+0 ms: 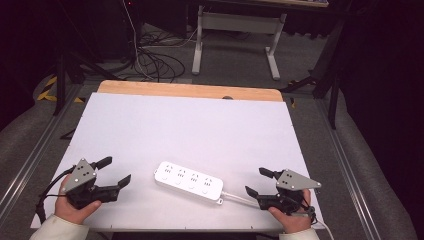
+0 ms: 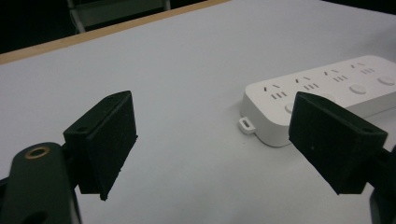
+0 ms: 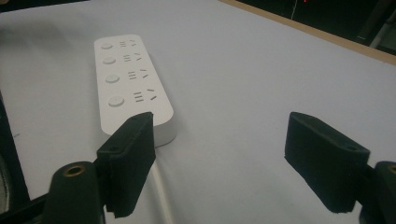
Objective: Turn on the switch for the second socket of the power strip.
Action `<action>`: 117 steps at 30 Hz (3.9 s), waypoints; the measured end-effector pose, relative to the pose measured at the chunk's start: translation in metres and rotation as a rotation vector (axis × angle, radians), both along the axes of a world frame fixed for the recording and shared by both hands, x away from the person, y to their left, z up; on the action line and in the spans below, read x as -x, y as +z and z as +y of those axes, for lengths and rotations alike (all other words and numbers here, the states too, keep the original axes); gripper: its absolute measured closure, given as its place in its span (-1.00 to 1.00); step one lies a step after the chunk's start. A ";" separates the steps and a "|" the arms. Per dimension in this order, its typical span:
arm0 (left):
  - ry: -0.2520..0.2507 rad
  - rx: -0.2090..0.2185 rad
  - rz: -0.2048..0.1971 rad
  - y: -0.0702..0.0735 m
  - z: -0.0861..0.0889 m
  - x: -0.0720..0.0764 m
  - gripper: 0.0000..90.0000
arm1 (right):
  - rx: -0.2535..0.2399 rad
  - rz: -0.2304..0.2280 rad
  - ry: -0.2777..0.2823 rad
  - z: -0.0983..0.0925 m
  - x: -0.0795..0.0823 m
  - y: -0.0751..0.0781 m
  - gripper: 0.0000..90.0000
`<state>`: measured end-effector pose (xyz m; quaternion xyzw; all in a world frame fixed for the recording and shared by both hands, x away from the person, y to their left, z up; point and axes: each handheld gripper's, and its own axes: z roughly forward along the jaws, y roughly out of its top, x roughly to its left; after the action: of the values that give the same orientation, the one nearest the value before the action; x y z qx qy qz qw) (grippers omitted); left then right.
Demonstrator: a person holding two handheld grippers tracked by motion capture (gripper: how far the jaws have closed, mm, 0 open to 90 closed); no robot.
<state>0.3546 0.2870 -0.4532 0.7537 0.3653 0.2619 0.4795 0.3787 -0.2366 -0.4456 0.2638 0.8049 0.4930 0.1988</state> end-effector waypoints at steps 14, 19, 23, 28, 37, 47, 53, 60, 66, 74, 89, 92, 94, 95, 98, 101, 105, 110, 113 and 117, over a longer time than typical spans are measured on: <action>-0.048 0.060 0.000 0.005 0.001 0.004 -0.65 | 0.011 -0.016 -0.009 0.001 0.001 0.002 -0.39; -0.042 0.023 -0.022 0.006 0.000 0.005 -0.65 | 0.009 -0.015 -0.016 0.001 0.002 0.003 -0.38; -0.044 0.024 -0.024 0.007 0.000 0.006 -0.65 | 0.020 -0.008 0.000 0.001 0.001 0.003 -0.27; -0.037 0.029 -0.019 0.008 0.000 0.006 -0.67 | 0.022 0.010 0.009 0.003 0.001 0.006 -0.26; -0.028 0.028 -0.014 0.007 0.000 0.006 -0.67 | 0.060 0.034 0.022 0.016 0.000 0.025 -0.05; -0.026 0.017 -0.016 0.008 0.000 0.006 -0.67 | 0.088 0.059 0.109 0.051 -0.010 0.043 0.13; -0.023 0.015 -0.013 0.007 0.000 0.006 -0.66 | 0.102 0.065 0.154 0.070 -0.015 0.047 0.23; -0.017 0.000 -0.014 0.007 -0.001 0.006 -0.65 | 0.118 0.066 0.193 0.089 -0.021 0.050 0.23; -0.014 -0.007 -0.015 0.007 -0.001 0.006 -0.65 | 0.116 0.073 0.222 0.102 -0.025 0.048 0.30; -0.013 -0.001 -0.013 0.006 -0.001 0.006 -0.65 | 0.120 0.075 0.270 0.124 -0.029 0.049 0.40; -0.019 -0.015 -0.013 0.006 -0.001 0.005 -0.65 | 0.138 0.114 0.319 0.152 -0.035 0.037 0.83; -0.018 -0.016 -0.012 0.006 -0.001 0.005 -0.65 | 0.145 0.126 0.323 0.155 -0.035 0.034 1.00; -0.016 -0.017 -0.011 0.006 -0.001 0.005 -0.65 | 0.154 0.131 0.328 0.156 -0.035 0.033 1.00; -0.016 -0.012 -0.007 0.006 -0.002 0.005 -0.65 | 0.159 0.138 0.332 0.158 -0.035 0.031 1.00; -0.016 -0.018 -0.008 0.006 -0.002 0.005 -0.65 | 0.181 0.152 0.336 0.162 -0.036 0.027 1.00; -0.015 -0.018 -0.008 0.006 -0.001 0.005 -0.65 | 0.196 0.164 0.334 0.165 -0.036 0.025 1.00; -0.010 -0.020 -0.005 0.005 -0.001 0.005 -0.65 | 0.225 0.195 0.333 0.169 -0.038 0.020 1.00; -0.008 -0.025 -0.004 0.005 -0.002 0.005 -0.65 | 0.276 0.226 0.315 0.174 -0.040 0.014 1.00; -0.005 -0.029 -0.006 0.005 -0.002 0.004 -0.65 | 0.287 0.243 0.314 0.175 -0.041 0.012 1.00; -0.004 -0.024 -0.003 0.005 -0.002 0.005 -0.65 | 0.293 0.265 0.323 0.178 -0.042 0.007 1.00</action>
<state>0.3501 0.2851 -0.4483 0.7598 0.3598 0.2664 0.4715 0.4210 -0.0582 -0.4390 0.1627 0.9185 0.3575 0.0464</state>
